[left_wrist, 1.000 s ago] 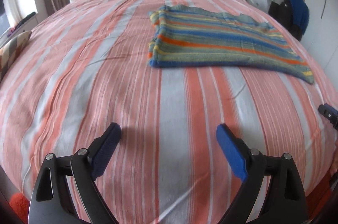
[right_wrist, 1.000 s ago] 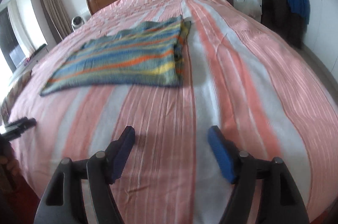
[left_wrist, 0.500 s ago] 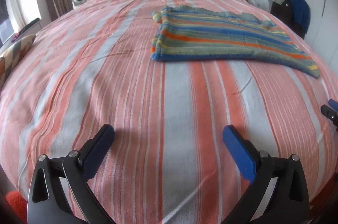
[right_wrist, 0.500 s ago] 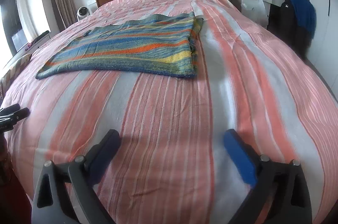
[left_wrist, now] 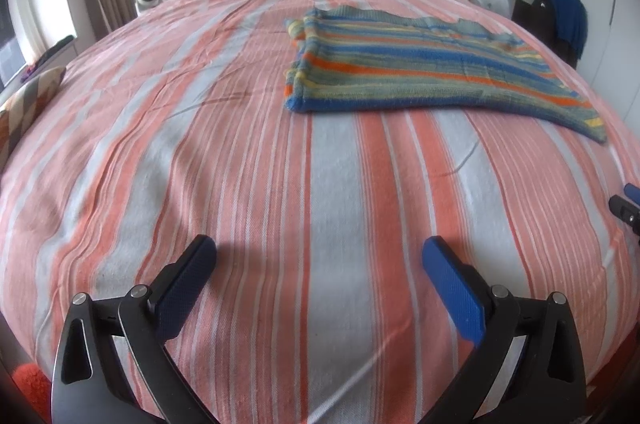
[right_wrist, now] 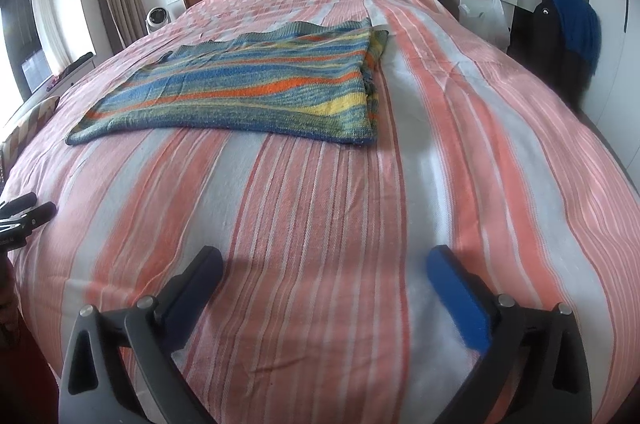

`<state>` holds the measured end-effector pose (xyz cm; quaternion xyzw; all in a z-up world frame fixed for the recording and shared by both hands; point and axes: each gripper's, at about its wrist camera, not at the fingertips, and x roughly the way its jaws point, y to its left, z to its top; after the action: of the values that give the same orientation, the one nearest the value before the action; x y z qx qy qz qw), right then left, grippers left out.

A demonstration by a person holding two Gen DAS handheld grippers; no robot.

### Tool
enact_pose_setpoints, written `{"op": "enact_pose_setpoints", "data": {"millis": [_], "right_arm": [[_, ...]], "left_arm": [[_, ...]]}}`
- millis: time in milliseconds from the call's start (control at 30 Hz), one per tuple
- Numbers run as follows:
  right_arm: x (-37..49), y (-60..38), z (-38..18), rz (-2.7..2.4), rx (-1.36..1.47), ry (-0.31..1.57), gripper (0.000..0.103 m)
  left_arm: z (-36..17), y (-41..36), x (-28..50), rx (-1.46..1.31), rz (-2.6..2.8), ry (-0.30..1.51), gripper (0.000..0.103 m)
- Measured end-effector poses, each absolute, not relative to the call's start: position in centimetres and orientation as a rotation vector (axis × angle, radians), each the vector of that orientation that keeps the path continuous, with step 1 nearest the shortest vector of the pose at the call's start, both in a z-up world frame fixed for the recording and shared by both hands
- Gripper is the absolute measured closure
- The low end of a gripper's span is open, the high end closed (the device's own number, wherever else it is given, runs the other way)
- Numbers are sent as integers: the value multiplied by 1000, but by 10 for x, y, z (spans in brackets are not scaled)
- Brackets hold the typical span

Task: Fold small clothes

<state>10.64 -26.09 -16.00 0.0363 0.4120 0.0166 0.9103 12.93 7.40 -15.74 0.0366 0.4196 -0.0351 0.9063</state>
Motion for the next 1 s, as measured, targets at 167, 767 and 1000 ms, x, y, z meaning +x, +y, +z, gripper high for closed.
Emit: {"op": "enact_pose_setpoints", "data": {"millis": [167, 767, 1000], "right_arm": [[108, -261, -160, 37, 71, 860, 0], [110, -261, -159, 38, 64, 877, 0], [110, -261, -159, 38, 64, 877, 0]], "left_arm": [[-157, 74, 131, 79, -72, 870, 1], [-158, 75, 133, 81, -71, 884, 1], [-158, 75, 133, 81, -71, 885, 1]]}}
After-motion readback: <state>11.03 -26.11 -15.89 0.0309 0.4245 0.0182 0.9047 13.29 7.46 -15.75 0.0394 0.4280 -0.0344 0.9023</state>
